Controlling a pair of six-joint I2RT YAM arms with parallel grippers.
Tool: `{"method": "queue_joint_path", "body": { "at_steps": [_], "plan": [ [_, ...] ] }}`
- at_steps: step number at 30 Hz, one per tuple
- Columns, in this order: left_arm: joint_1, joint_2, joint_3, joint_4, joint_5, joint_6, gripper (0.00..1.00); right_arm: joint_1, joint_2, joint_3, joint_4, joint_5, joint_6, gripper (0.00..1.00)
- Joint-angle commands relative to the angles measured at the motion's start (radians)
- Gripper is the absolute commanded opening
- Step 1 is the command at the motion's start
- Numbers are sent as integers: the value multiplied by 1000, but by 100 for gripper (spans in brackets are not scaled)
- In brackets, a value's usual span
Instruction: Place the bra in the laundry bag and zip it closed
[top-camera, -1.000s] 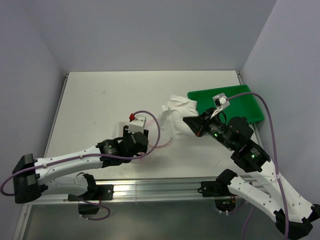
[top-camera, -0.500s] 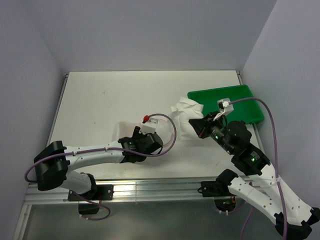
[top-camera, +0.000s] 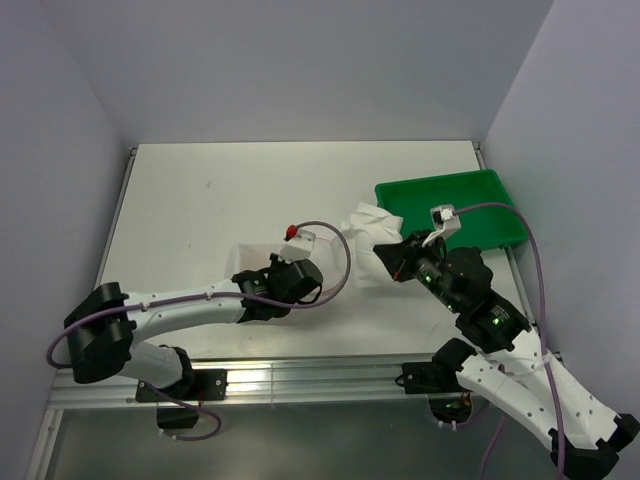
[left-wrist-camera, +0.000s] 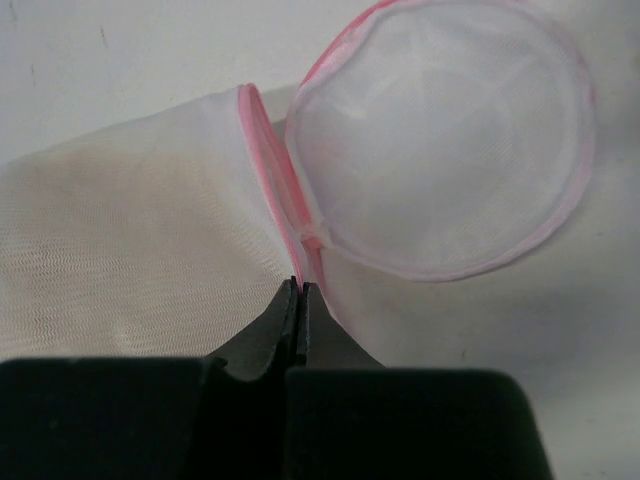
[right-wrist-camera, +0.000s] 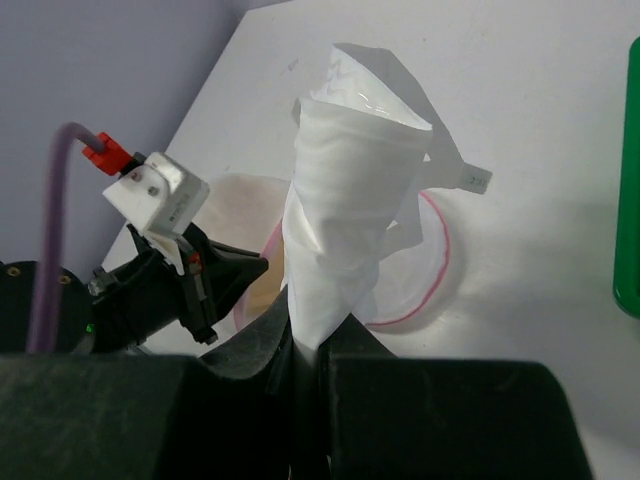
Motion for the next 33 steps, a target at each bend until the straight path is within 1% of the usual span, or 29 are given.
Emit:
{"method": "queue_joint_path", "body": {
  "at_steps": [1, 3, 4, 5, 7, 9, 14, 15, 17, 18, 20, 21, 22, 26, 27, 33],
  "plan": [
    [6, -132, -13, 149, 59, 33, 0, -6, -19, -9, 109, -31, 32, 0],
    [12, -181, -41, 207, 92, 40, 0, -6, -24, -21, 141, -84, 67, 0],
    [15, -239, -53, 241, 125, 43, 0, -4, -25, -29, 159, -109, 85, 0],
    [23, -268, -81, 311, 141, 45, 0, -6, -25, -50, 178, -129, 105, 0],
    [34, -350, -112, 372, 172, 28, 0, 2, -27, -79, 256, -169, 172, 0],
    [52, -399, -165, 448, 184, 8, 0, 15, -24, -125, 332, -174, 214, 0],
    [86, -554, -311, 544, 199, -29, 0, 74, 21, -197, 438, -177, 291, 0],
    [90, -572, -331, 573, 208, -39, 0, 86, 34, -211, 487, -177, 302, 0],
    [107, -618, -377, 597, 251, -48, 0, 118, 96, -248, 556, -209, 323, 0],
    [110, -628, -388, 605, 262, -52, 0, 124, 120, -254, 629, -230, 337, 0],
    [118, -651, -406, 608, 271, -50, 0, 157, 204, -251, 681, -285, 346, 0],
    [121, -654, -409, 605, 281, -49, 0, 169, 249, -245, 702, -287, 345, 0],
    [124, -658, -412, 605, 284, -49, 0, 201, 266, -233, 705, -283, 337, 0],
    [138, -666, -443, 645, 325, -45, 0, 235, 363, -224, 757, -307, 331, 0],
    [140, -665, -445, 648, 334, -47, 0, 235, 419, -218, 758, -306, 323, 0],
    [144, -687, -457, 672, 376, -50, 0, 235, 634, -135, 762, -275, 274, 0]
  ]
}}
